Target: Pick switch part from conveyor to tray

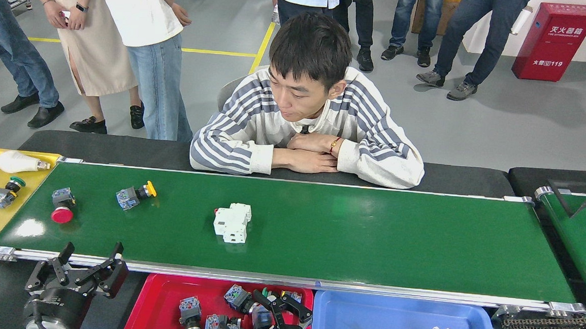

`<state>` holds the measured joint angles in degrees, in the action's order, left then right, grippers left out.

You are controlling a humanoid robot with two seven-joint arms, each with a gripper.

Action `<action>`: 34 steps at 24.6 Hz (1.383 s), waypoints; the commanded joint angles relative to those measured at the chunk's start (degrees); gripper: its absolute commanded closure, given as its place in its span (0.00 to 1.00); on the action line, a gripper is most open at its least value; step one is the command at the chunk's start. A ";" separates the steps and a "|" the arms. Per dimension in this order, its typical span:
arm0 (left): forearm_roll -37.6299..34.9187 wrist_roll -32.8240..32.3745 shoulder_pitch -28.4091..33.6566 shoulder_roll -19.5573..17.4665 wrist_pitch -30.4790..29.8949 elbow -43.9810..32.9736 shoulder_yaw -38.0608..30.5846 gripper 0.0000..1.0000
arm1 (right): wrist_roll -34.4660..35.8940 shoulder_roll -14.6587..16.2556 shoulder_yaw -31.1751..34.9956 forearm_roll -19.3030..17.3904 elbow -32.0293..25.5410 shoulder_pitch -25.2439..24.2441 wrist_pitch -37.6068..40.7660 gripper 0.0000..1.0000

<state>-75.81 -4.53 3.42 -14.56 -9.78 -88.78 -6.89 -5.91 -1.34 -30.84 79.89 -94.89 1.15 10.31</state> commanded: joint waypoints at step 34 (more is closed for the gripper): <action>-11.20 -1.45 -17.75 8.32 5.21 19.70 -1.90 0.01 | 6.00 3.36 42.00 -6.77 3.93 -7.83 4.55 0.00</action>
<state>-86.83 -6.17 -12.60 -5.53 -5.35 -69.83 -8.13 -0.24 1.43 11.04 73.31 -90.46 -7.40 14.04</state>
